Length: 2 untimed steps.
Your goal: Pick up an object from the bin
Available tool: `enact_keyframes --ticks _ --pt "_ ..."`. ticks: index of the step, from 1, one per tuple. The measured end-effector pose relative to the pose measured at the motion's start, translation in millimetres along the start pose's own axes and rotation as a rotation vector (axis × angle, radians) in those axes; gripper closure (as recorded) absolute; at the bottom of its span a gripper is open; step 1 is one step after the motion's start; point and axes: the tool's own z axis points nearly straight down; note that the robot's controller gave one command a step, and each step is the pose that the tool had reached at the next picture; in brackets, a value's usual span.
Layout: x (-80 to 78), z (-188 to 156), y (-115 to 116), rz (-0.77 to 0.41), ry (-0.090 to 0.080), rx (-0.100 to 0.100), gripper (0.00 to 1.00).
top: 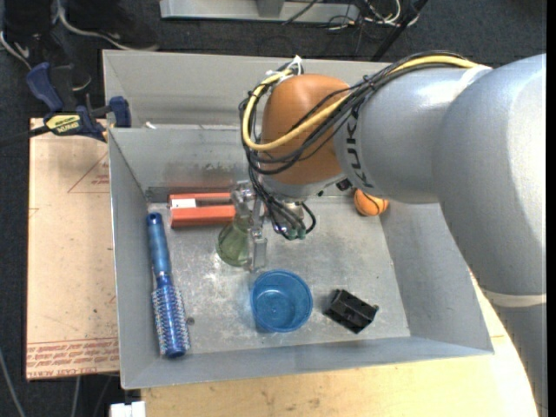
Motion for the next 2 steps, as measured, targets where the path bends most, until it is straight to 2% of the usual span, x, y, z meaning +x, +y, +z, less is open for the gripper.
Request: enact_keyframes --ticks 1,2 --pt "-3.2 -4.2 1.0 -0.007 -0.012 -0.002 1.00" --pt "1.2 -0.3 1.3 -0.008 0.004 -0.001 0.00"
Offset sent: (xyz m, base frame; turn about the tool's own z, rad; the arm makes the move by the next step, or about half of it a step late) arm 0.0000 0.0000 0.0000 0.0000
